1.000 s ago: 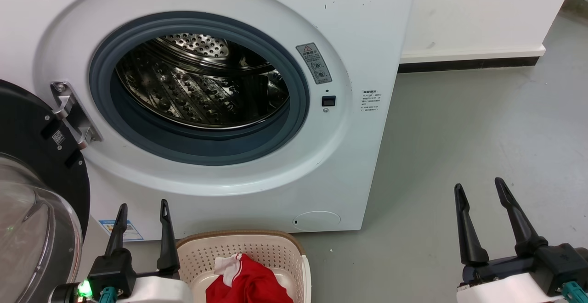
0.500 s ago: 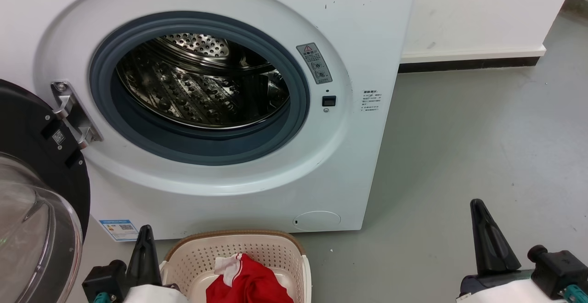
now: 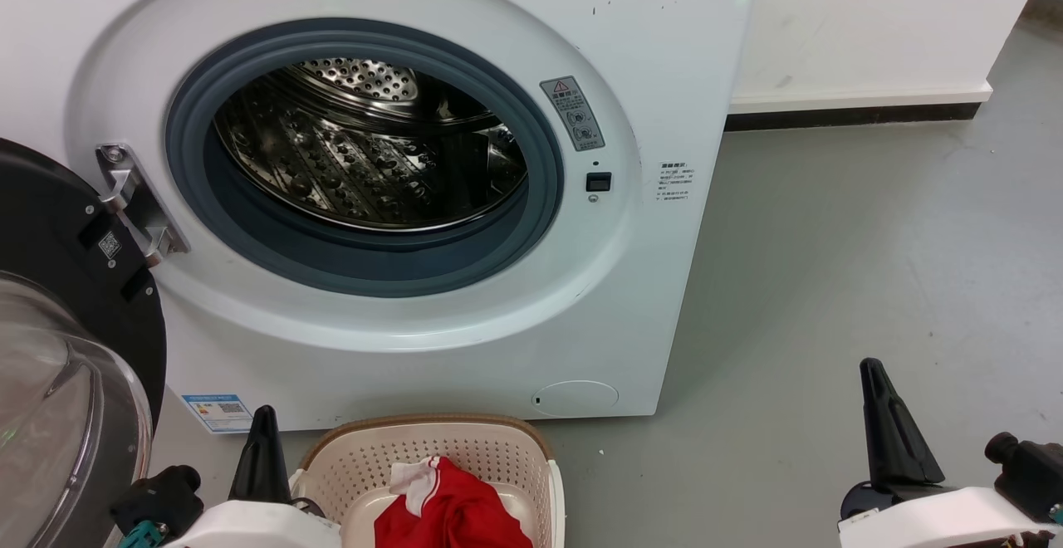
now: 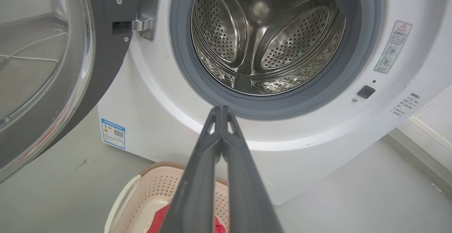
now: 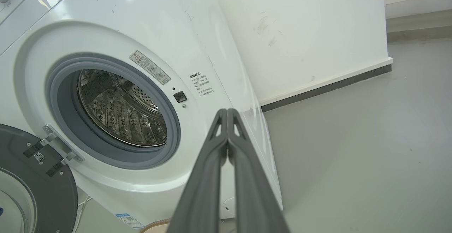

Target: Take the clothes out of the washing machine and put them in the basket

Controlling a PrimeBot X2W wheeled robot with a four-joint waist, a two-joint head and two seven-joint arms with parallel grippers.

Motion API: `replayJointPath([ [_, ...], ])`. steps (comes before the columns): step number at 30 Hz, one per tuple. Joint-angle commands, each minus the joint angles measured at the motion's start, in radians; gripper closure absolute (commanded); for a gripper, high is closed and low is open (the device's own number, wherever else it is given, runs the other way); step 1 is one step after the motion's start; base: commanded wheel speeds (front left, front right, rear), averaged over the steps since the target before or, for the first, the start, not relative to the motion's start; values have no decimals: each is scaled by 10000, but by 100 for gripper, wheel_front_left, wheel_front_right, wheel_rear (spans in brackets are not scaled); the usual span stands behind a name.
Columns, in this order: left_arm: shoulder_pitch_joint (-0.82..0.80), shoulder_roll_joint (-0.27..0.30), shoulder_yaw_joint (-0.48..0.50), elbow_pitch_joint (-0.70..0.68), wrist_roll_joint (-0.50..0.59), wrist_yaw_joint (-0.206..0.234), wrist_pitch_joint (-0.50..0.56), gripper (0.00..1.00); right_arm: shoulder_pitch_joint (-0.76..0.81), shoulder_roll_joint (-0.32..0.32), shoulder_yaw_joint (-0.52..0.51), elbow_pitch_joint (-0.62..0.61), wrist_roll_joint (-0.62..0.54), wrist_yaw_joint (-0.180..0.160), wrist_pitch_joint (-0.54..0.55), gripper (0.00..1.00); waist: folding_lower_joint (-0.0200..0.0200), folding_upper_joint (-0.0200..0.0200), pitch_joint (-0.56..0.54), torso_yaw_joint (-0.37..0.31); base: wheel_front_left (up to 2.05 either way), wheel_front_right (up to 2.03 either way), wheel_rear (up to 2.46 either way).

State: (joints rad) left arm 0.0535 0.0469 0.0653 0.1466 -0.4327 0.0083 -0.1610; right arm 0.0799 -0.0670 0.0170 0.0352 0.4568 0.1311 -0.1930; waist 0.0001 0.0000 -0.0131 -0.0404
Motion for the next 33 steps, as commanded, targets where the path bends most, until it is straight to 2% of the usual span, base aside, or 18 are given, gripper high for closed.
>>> replayJointPath([
  [1, -318, 20, 37, -82, -479, -74, 82, 100, -347, -94, -19, -40, 519, 0, 63, 100, -1, 0, 3, 7, 0, 0, 0],
  [33, -907, 31, 233, 352, -5204, -632, 1203, 100, -992, -223, -247, 823, 5396, -2, 1064, 100, -1, 0, 52, 130, 0, 0, 0],
])
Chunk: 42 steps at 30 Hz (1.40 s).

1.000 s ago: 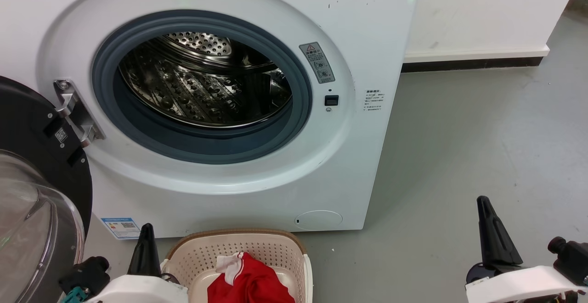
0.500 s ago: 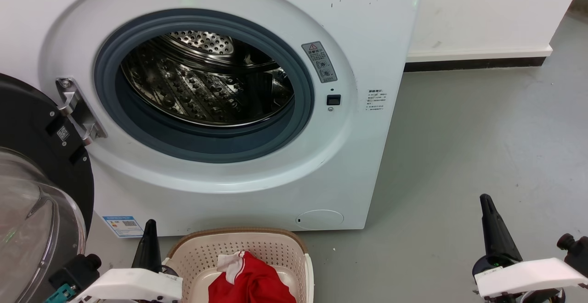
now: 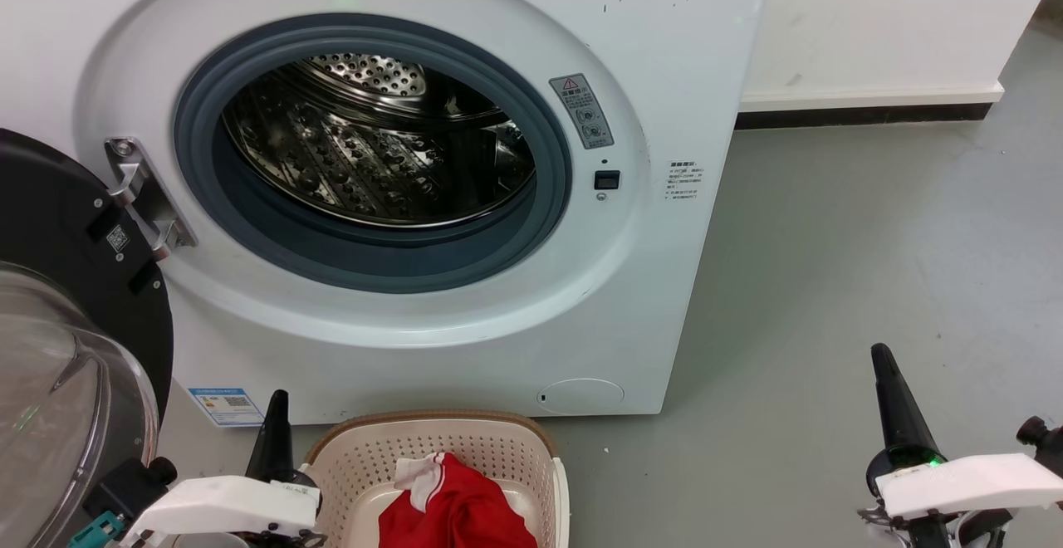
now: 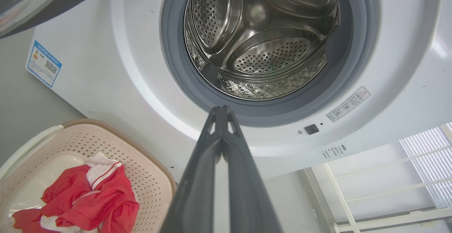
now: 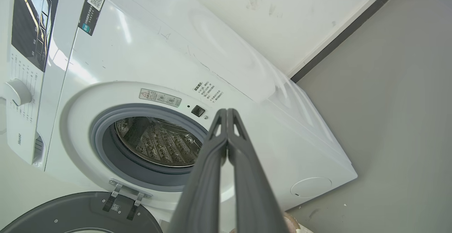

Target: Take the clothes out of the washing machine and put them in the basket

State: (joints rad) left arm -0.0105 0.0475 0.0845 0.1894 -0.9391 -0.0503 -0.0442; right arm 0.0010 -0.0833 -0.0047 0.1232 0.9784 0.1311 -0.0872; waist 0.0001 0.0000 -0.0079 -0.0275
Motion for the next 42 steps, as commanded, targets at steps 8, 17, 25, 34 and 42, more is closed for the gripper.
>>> replayJointPath([
  [8, -376, 27, 79, 18, -1104, -160, 260, 100, -357, -67, -105, 127, 1146, -2, 238, 100, -1, 0, 13, 31, 0, 0, 0],
  [17, -505, 30, 120, 116, -2104, -291, 503, 100, -495, -67, -188, 314, 2154, -2, 482, 100, -1, 0, 27, 66, 0, 0, 0],
  [25, -609, 32, 154, 194, -2930, -395, 696, 100, -599, -60, -267, 477, 2966, -2, 690, 100, -1, 0, 39, 96, 0, 0, 0],
  [34, -701, 34, 192, 282, -3796, -480, 912, 100, -728, -47, -354, 635, 3830, -3, 907, 100, -1, 0, 53, 131, 0, 0, 0],
  [42, -788, 35, 219, 344, -4426, -572, 1050, 100, -813, -31, -418, 767, 4444, -3, 1073, 100, -1, 0, 64, 158, 0, 0, 0],
])
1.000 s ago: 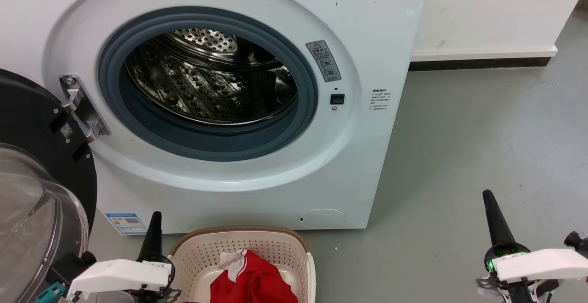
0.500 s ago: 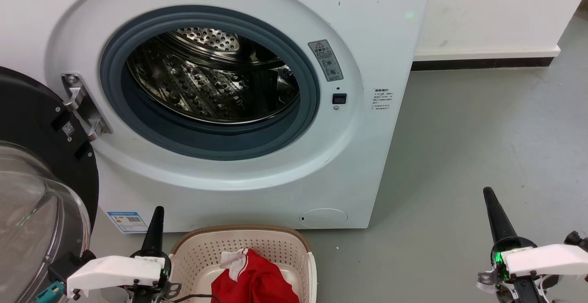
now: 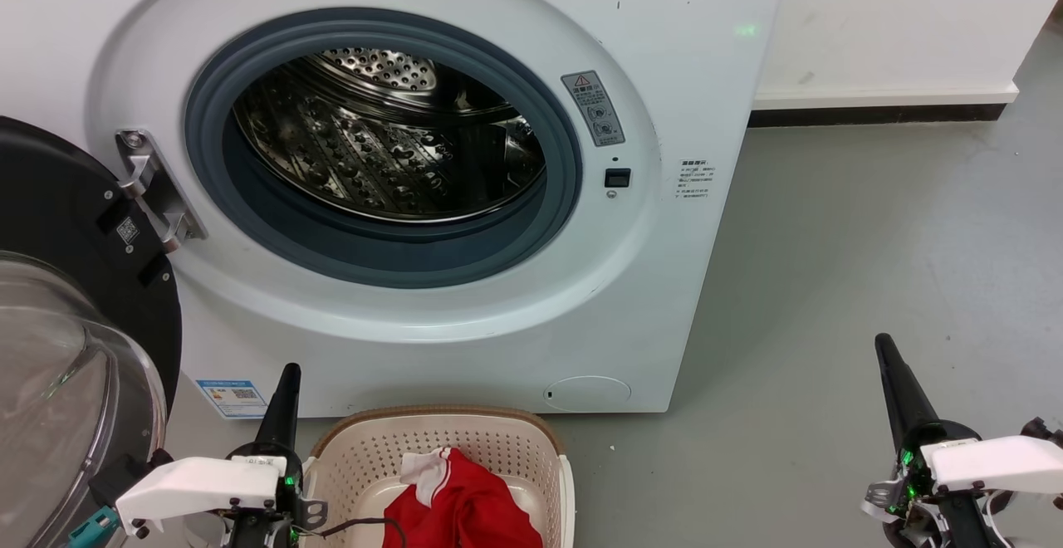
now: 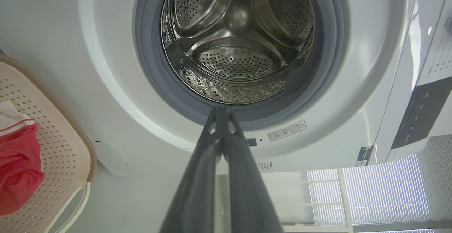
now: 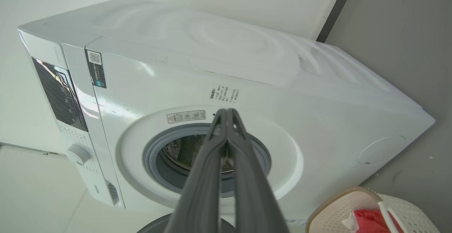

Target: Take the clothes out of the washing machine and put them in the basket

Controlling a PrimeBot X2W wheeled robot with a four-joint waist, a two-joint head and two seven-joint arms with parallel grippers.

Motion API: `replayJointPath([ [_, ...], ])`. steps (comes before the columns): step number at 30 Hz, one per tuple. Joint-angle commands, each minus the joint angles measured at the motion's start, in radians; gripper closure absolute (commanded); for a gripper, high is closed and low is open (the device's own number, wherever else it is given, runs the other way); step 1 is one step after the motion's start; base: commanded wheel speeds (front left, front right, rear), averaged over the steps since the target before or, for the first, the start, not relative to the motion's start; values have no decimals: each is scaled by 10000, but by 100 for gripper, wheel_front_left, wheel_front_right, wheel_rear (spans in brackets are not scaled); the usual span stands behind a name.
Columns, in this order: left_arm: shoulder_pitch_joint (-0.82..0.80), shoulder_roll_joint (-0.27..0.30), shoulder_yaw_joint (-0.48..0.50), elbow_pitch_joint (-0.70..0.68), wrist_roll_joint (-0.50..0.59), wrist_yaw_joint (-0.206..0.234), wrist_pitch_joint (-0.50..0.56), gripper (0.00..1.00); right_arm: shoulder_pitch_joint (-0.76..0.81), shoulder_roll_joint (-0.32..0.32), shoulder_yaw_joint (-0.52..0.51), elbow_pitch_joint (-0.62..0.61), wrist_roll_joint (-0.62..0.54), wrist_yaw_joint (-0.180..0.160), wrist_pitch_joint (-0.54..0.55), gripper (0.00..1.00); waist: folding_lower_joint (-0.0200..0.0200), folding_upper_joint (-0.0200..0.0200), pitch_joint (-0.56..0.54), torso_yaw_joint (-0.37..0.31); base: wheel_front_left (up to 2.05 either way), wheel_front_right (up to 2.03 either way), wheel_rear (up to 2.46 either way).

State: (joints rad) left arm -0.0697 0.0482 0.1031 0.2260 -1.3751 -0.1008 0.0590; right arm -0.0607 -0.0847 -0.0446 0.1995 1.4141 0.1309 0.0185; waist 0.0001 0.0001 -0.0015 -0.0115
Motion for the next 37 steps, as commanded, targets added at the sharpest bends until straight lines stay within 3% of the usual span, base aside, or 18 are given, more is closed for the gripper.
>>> replayJointPath([
  [1, -208, 28, 39, -16, -153, -70, 49, 100, -215, -16, -30, 22, 177, -1, 43, 100, 0, -1, 1, 2, 0, 0, 0],
  [28, -446, 31, 133, 214, -2410, -330, 588, 100, -501, 58, -298, 463, 2361, -3, 653, 100, -1, -1, 46, 114, 0, 0, 0],
  [37, -432, 31, 131, 210, -2383, -335, 586, 100, -510, 81, -339, 458, 2285, -3, 685, 100, -1, -1, 46, 115, 0, 0, 0],
])
